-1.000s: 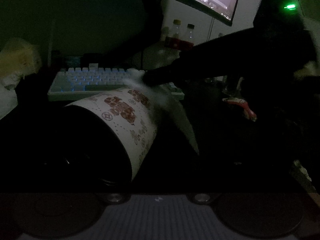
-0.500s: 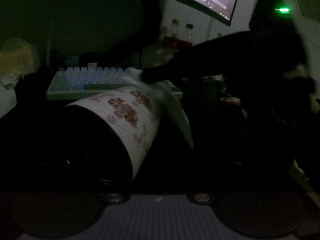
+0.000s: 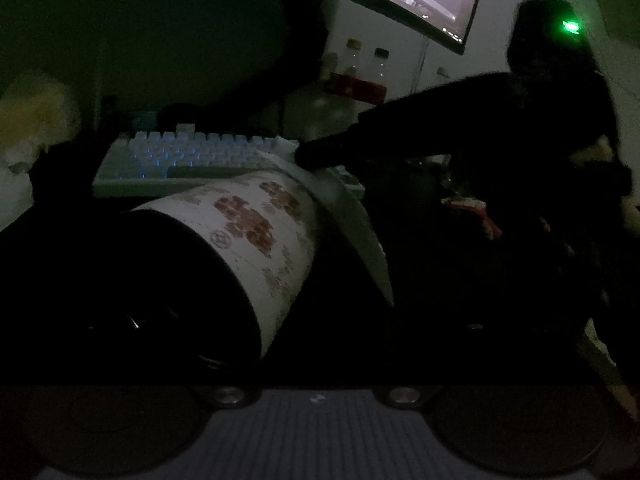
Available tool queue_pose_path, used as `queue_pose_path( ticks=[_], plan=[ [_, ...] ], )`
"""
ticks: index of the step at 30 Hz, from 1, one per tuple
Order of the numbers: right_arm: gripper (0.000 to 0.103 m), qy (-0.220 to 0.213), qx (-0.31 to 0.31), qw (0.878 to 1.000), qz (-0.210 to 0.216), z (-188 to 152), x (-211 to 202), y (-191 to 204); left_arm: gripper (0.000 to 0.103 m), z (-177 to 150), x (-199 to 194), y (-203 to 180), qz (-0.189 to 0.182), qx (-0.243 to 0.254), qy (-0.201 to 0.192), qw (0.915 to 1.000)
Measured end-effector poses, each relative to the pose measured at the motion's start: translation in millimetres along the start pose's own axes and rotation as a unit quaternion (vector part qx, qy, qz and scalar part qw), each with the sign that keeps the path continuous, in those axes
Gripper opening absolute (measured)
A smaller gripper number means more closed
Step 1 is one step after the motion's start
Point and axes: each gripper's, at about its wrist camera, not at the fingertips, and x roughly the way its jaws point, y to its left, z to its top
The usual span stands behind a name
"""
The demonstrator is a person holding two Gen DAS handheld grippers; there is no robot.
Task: Clean container
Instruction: 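Rotate the container with the left gripper while the right gripper wipes it with tissue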
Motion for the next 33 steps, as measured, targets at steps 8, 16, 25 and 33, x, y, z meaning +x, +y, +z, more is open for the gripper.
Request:
queue_pose_path(
  ticks=[8,16,25,33],
  plan=[
    [0.004,0.002,-0.040,0.993,0.113,-11,-8,30,0.102,10,16,-10,0.028,0.017,0.016,0.9993],
    [0.004,-0.014,0.025,0.999,-0.024,1,4,-36,0.039,14,18,-13,0.060,-0.001,-0.011,0.9981],
    [0.004,0.003,-0.014,0.993,0.116,-13,-16,10,0.013,8,16,-15,-0.043,-0.034,-0.013,0.9984],
    [0.004,0.002,-0.021,0.994,0.107,-24,-42,20,0.004,3,-9,-13,-0.126,-0.052,-0.027,0.9903]
  ],
)
